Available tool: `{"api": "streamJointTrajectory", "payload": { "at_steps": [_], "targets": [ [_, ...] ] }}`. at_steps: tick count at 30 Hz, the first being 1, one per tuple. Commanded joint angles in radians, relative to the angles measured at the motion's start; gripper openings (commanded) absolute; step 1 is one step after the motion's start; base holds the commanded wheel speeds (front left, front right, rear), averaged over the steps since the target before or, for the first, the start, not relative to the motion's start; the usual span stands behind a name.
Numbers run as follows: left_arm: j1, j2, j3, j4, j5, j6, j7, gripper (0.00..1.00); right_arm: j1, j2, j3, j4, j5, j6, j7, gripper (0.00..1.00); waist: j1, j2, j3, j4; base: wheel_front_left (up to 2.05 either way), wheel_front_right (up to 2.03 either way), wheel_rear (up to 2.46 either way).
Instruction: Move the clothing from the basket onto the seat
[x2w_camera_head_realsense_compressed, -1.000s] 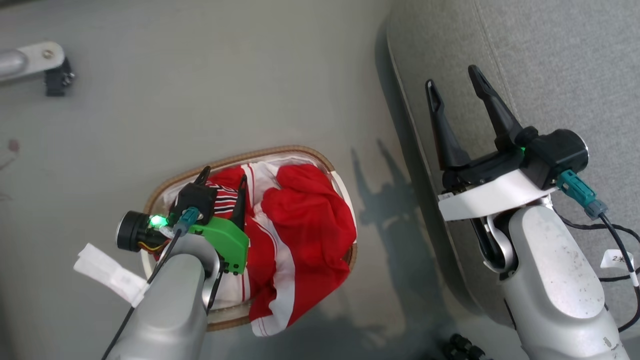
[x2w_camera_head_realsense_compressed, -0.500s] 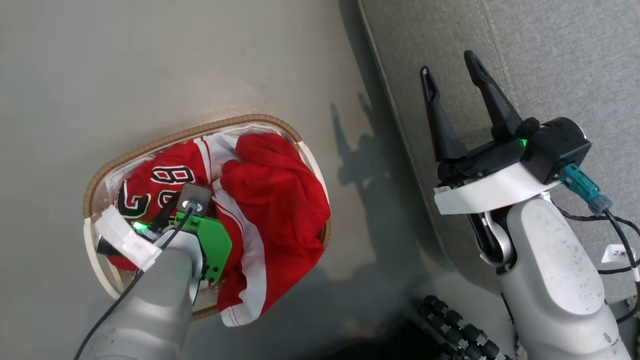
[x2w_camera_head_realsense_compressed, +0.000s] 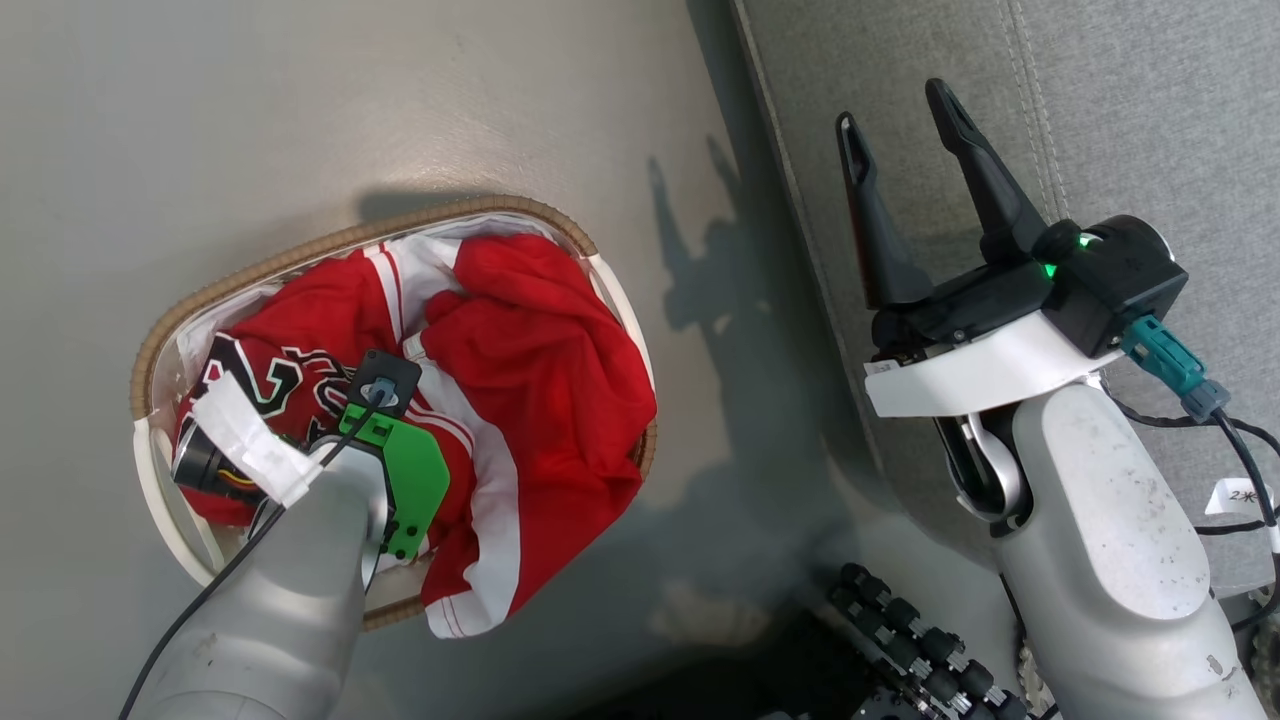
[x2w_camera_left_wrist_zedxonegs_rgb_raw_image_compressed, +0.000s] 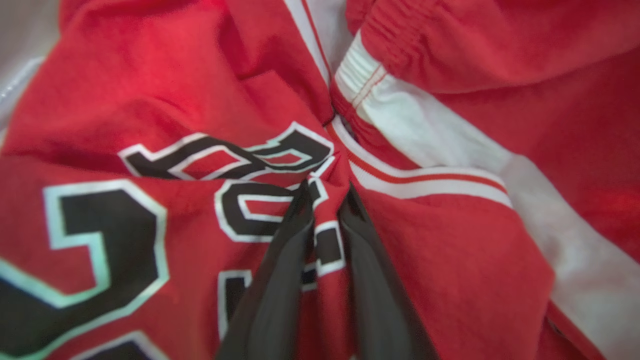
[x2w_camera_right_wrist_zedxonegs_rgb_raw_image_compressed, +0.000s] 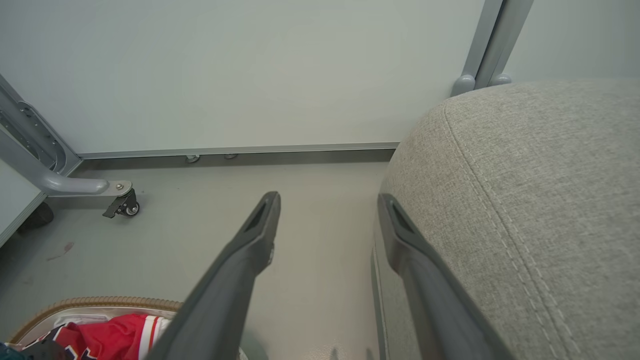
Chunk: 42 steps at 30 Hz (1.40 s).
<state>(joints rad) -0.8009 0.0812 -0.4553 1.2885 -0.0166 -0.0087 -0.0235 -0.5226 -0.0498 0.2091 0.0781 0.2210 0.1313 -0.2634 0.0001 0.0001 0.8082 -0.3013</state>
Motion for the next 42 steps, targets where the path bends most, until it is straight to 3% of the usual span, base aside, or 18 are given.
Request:
{"api": "streamJointTrajectory", "payload": {
  "at_steps": [1, 10, 18, 21, 28, 42],
  "targets": [
    [0.001, 0.007, 0.005, 0.000, -0.017, -0.003, -0.015, 0.00, -0.005, -0.003, -0.001, 0.006, 0.008, -0.001, -0.002, 1.00, -0.0001, -0.0001, -0.011, 0.002, 0.00, 0.00, 0.00],
    [0.075, -0.020, 0.009, 0.000, -0.062, -0.015, -0.164, 0.00, 0.034, -0.003, -0.002, 0.045, -0.014, -0.001, -0.002, 1.00, -0.0001, -0.0001, -0.144, 0.024, 0.00, 0.00, 0.00],
    [0.173, -0.030, 0.005, -0.067, -0.129, -0.036, -0.238, 0.00, 0.097, -0.003, -0.006, 0.086, -0.050, -0.001, -0.002, 1.00, -0.0001, -0.0001, -0.315, 0.090, 0.00, 0.00, 0.00],
    [0.217, -0.031, -0.011, -0.185, -0.165, -0.039, -0.243, 0.00, 0.122, -0.003, -0.008, 0.102, -0.058, -0.001, -0.002, 1.00, -0.0001, -0.0001, -0.374, 0.117, 0.00, 0.00, 0.00],
    [0.356, -0.030, -0.018, -0.468, -0.226, 0.007, -0.242, 0.00, 0.195, -0.004, -0.017, 0.135, -0.072, -0.001, -0.002, 1.00, -0.0001, -0.0001, -0.511, 0.179, 0.00, 0.00, 0.00],
    [0.465, -0.030, 0.009, -0.819, -0.280, 0.018, -0.243, 0.00, 0.327, -0.004, -0.042, 0.170, -0.068, -0.001, -0.002, 1.00, -0.0001, -0.0001, -0.688, 0.247, 0.00, 0.00, 0.00]
  ]
}}
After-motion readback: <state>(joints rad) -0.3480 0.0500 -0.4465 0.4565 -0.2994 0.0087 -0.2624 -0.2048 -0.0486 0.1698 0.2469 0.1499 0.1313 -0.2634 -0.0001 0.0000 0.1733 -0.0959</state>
